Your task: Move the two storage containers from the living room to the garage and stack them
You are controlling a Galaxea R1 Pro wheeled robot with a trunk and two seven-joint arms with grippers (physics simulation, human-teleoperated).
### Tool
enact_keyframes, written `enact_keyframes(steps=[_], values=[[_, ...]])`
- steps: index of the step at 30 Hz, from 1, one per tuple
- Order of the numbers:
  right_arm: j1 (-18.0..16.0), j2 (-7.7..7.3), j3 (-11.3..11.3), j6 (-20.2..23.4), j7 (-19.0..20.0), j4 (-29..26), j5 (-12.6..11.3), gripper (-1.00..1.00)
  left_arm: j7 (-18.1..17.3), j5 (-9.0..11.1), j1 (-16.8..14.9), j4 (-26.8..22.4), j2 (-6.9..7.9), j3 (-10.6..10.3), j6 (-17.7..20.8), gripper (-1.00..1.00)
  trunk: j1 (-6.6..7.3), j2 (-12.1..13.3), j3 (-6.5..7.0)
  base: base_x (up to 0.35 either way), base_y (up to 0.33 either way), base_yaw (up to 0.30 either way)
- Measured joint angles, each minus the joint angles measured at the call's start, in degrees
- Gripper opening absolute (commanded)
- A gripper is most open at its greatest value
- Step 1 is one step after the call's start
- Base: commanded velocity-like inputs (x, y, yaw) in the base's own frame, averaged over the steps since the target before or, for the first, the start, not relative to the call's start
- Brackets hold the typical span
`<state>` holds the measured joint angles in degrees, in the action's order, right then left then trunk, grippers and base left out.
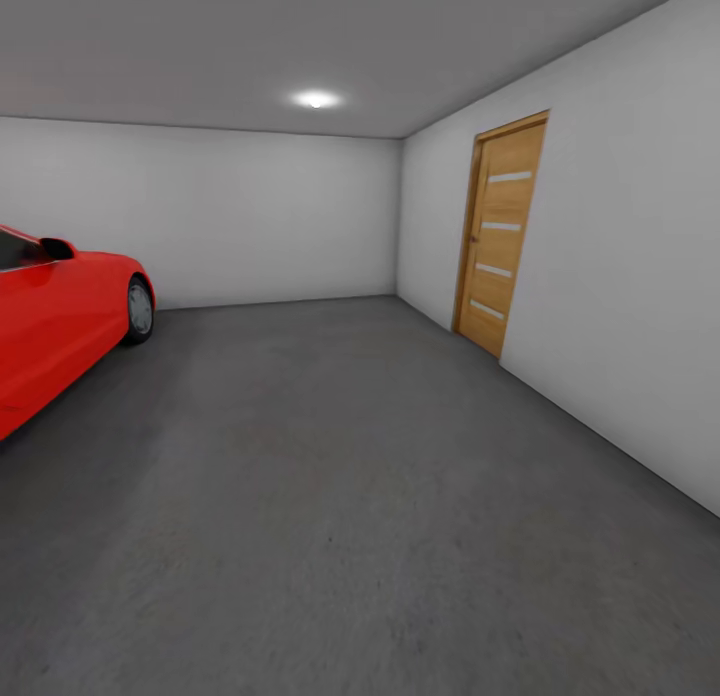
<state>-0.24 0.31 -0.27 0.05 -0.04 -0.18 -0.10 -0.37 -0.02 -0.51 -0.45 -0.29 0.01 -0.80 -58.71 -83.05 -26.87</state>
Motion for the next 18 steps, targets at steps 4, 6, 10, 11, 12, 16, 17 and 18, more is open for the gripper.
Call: enact_keyframes(steps=[4,6,10,11,12,16,17,18], values=[[0.00,0.03,-0.03,0.02,0.02,-0.08,-0.04,1.00,-0.02,0.02,0.00,0.01,-0.10,-0.03,0.04,1.00,0.00,0.00,0.00,0.268,0.131,-0.059],[0.00,0.03,-0.04,0.02,0.05,-0.11,-0.04,1.00,-0.02,0.02,0.00,0.01,-0.11,-0.05,0.06,1.00,0.01,0.00,0.00,0.283,0.138,-0.131],[0.00,0.04,-0.04,0.03,0.10,-0.14,-0.05,1.00,-0.02,0.02,0.00,0.02,-0.13,-0.05,0.08,1.00,0.01,0.00,0.04,0.290,0.141,-0.196],[0.00,0.04,-0.04,0.03,0.10,-0.14,-0.05,1.00,-0.02,0.02,0.00,0.02,-0.14,-0.05,0.08,1.00,0.01,0.00,0.06,0.293,0.142,-0.215],[0.00,0.04,-0.04,0.03,0.11,-0.15,-0.05,1.00,-0.02,0.02,0.00,0.02,-0.14,-0.06,0.08,1.00,0.01,0.00,0.08,0.294,0.143,-0.223],[0.00,0.08,-0.04,0.03,0.12,-0.23,-0.06,1.00,-0.02,0.02,-0.01,0.02,-0.14,-0.08,0.08,1.00,0.01,0.00,0.21,0.295,0.143,-0.227],[0.00,0.09,-0.05,0.03,0.12,-0.26,-0.06,1.00,-0.02,0.02,-0.01,0.02,-0.14,-0.08,0.08,1.00,0.01,0.00,0.25,0.295,0.143,-0.231],[0.00,0.08,-0.05,0.03,0.12,-0.30,-0.06,1.00,-0.02,0.02,-0.01,0.02,-0.14,-0.08,0.08,1.00,0.01,0.00,0.29,0.295,0.143,-0.232]])
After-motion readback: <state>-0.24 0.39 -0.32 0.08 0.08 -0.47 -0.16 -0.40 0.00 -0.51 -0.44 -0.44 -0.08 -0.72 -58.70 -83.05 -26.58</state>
